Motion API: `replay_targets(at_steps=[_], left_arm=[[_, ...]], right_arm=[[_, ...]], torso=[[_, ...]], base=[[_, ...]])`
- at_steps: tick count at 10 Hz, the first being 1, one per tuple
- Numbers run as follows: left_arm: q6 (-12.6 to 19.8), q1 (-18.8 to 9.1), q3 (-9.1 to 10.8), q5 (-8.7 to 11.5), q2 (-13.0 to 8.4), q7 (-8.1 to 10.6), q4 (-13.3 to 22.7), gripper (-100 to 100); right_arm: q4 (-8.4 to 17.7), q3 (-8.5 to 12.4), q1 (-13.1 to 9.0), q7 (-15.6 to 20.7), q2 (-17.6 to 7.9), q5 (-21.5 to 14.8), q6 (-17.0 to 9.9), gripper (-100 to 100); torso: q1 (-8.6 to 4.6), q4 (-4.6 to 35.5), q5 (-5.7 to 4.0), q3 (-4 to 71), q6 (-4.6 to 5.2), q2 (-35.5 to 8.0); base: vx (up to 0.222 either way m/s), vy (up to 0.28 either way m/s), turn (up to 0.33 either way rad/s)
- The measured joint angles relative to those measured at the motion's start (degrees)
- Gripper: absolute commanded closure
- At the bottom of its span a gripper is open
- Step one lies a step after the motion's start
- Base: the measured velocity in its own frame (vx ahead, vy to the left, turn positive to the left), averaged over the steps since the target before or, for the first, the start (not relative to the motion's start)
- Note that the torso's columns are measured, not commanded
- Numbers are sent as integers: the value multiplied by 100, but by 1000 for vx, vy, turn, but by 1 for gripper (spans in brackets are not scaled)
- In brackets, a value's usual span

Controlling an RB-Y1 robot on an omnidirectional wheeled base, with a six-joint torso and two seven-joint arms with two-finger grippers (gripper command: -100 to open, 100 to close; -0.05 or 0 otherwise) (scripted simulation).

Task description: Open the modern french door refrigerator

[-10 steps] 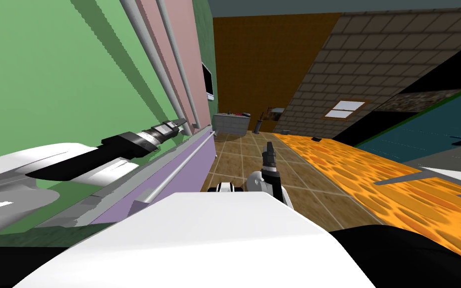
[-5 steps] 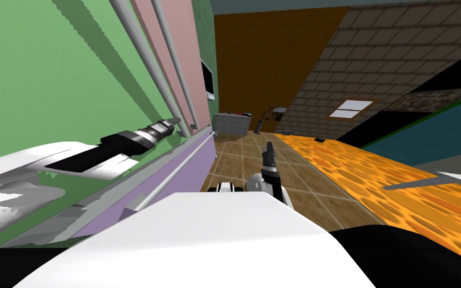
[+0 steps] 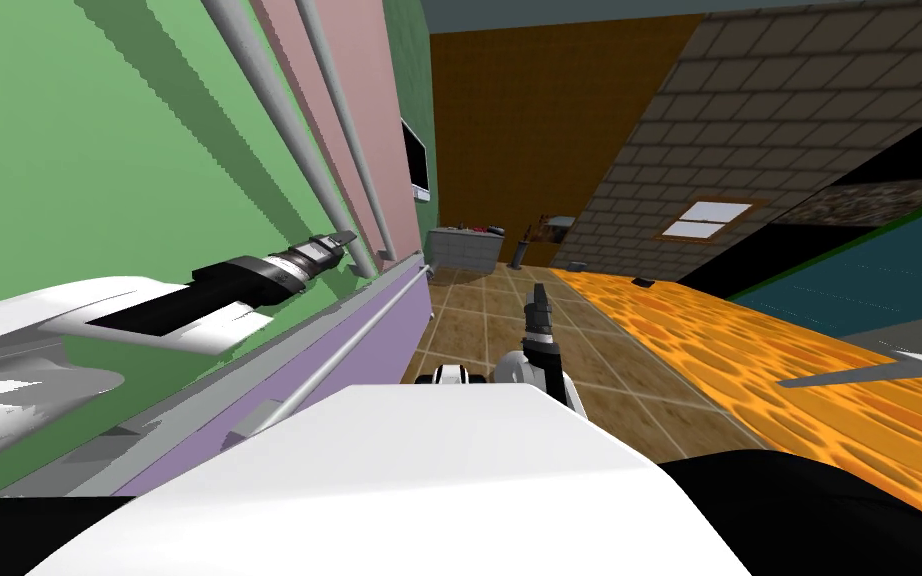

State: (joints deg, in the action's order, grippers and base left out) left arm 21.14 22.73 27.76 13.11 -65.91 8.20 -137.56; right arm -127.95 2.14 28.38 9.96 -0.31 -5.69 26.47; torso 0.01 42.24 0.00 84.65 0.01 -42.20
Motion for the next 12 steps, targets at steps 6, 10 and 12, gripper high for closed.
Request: replay_targets(at_steps=[6,10,12], left_arm=[[-227,71,-126,123,-117,53,-590,100],[-370,83,-234,224,-235,112,-1006,100],[-381,62,-274,285,-328,144,-1144,100]], right_arm=[[1,-1,-3,0,0,0,-1,0],[0,0,-2,0,0,0,0,0],[0,-1,-2,0,0,0,0,0]], torso=[[10,23,2,-19,-12,-30],[9,28,0,-23,-11,-39],[3,34,-3,-15,-19,-34]], base=[[-98,26,-71],[-78,22,-57],[-89,9,-102]])
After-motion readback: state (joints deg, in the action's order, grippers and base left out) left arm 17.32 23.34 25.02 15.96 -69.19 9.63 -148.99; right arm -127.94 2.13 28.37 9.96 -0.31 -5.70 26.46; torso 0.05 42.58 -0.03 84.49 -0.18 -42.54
